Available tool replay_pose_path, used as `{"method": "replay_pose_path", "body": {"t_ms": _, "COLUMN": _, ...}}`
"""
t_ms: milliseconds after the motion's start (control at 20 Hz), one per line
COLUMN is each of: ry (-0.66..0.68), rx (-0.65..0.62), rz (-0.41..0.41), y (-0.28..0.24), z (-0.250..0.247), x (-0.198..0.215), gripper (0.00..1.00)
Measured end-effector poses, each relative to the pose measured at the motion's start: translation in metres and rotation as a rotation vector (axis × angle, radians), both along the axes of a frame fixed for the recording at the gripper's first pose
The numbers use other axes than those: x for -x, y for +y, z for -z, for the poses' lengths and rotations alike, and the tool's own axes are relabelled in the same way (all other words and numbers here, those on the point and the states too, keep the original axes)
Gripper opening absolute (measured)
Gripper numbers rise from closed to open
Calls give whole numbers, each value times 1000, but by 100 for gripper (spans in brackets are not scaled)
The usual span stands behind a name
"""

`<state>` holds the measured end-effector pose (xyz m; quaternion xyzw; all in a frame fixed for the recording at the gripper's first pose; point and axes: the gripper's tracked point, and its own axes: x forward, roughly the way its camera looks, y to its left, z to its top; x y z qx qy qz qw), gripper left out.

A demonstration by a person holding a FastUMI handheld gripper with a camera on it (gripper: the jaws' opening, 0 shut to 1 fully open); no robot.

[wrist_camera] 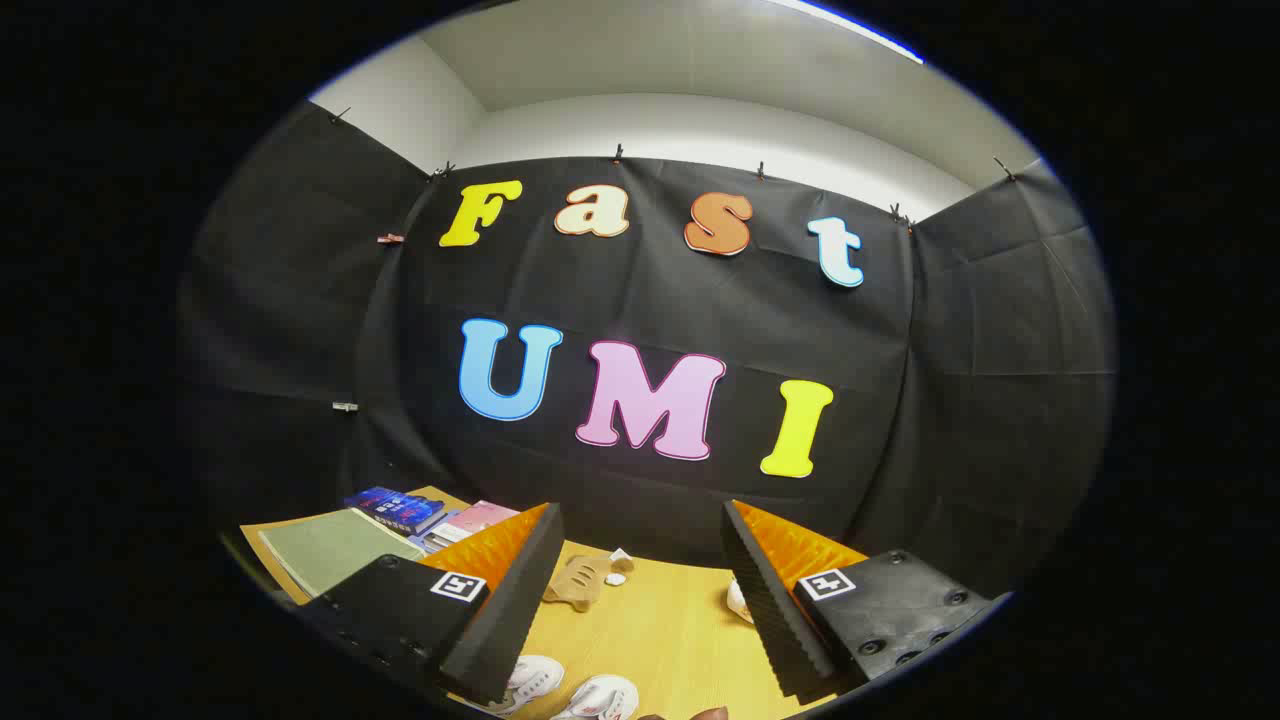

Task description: Open the storage box then place both shoes into the box .Put the left shoe in first, then the right shoe, with the right side of both shoes facing outward in a uniform manner.

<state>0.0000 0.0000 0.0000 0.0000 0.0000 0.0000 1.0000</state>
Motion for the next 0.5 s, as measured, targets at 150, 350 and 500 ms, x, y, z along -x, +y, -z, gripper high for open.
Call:
{"method": "replay_pose_path", "body": {"t_ms": 150, "ry": 3, "rx": 28, "rz": -1, "y": -1, "z": 1, "x": 0, "gripper": 97}}
{"method": "replay_pose_path", "body": {"t_ms": 350, "ry": -3, "rx": 31, "rz": -11, "y": 2, "z": 0, "x": 1, "gripper": 97}}
{"method": "replay_pose_path", "body": {"t_ms": 500, "ry": 7, "rx": 38, "rz": -14, "y": 2, "z": 4, "x": 0, "gripper": 97}}
